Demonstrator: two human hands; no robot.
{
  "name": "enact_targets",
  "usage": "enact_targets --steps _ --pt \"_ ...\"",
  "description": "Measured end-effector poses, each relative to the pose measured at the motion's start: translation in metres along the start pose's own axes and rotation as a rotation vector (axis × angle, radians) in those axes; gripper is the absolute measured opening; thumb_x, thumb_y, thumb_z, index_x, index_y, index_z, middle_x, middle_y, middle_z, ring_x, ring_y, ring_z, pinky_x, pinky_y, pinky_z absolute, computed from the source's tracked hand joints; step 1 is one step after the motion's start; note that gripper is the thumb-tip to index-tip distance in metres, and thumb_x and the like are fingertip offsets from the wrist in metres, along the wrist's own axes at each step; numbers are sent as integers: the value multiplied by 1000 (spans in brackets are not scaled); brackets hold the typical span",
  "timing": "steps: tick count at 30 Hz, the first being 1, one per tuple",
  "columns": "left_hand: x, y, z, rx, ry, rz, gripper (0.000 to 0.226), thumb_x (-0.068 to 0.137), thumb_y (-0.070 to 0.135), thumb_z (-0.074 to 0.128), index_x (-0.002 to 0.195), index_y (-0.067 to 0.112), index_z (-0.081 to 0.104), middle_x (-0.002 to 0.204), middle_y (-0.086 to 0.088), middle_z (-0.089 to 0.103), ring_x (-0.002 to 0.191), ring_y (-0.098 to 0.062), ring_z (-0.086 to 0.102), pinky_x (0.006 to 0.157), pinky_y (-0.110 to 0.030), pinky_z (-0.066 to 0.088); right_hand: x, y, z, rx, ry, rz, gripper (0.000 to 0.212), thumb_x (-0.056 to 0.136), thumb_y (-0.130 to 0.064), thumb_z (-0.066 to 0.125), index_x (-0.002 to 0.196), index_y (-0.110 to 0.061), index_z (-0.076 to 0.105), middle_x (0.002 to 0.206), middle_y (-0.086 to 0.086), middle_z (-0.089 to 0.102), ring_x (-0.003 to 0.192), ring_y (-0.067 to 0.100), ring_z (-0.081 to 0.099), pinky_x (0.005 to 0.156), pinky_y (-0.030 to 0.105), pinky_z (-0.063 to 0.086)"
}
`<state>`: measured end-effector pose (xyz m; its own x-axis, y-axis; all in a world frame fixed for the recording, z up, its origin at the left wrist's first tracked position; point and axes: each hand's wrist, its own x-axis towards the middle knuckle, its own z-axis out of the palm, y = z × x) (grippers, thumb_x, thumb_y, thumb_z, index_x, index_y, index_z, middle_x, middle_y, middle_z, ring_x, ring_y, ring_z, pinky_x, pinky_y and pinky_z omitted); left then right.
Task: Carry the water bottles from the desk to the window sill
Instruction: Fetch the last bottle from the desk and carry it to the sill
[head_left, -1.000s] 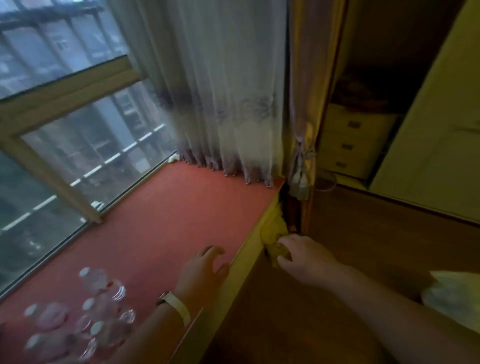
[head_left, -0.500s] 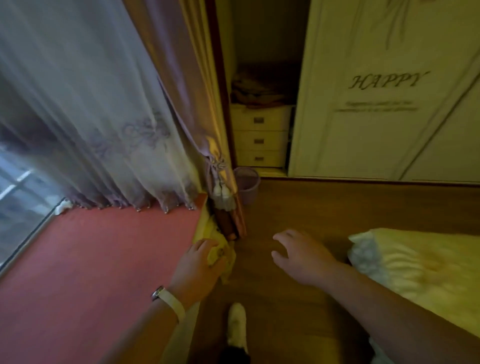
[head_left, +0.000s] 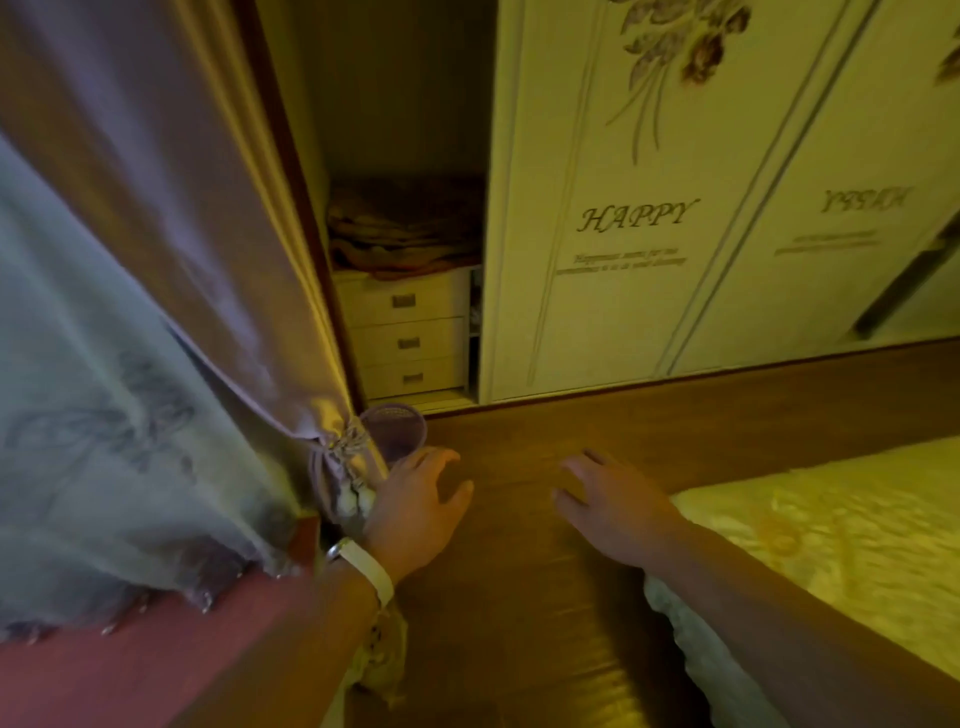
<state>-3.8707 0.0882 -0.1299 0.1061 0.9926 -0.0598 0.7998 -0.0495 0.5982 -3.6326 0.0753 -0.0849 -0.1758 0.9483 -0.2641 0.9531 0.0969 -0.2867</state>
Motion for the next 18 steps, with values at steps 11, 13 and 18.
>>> enact_targets --steps 11,13,18 --pt "95 25 11 -13 -156 115 46 96 48 52 139 35 44 149 14 41 137 -10 37 111 -34 38 51 42 -18 29 128 122 46 98 -48 44 138 -25 47 134 -3 50 121 20 49 91 31 42" --pt "112 32 15 -10 -172 115 46 97 47 52 140 35 44 149 13 41 138 -10 37 110 -34 38 63 56 -21 55 135 134 45 98 -47 45 137 -25 48 132 -2 51 118 20 51 89 31 42" --pt "166 57 28 16 -178 101 45 97 46 53 139 34 45 147 12 42 132 -15 46 108 -37 43 111 101 -31 114 142 136 47 98 -47 45 139 -25 46 132 -1 51 116 22 52 87 32 44"
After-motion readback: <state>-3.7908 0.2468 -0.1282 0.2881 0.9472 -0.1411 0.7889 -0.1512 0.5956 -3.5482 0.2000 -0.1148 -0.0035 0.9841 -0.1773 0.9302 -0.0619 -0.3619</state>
